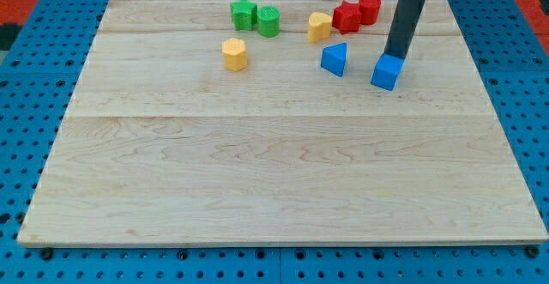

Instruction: Push the blue cube down

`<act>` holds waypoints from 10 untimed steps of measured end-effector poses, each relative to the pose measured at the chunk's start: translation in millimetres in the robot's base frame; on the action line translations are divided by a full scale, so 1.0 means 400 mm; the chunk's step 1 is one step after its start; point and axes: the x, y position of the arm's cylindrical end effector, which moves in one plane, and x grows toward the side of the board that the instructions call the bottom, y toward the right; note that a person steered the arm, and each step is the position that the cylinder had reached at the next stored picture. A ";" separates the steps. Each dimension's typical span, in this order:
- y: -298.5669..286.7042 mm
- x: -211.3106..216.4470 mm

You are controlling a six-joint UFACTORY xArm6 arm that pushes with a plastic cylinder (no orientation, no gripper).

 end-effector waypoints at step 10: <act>-0.104 0.055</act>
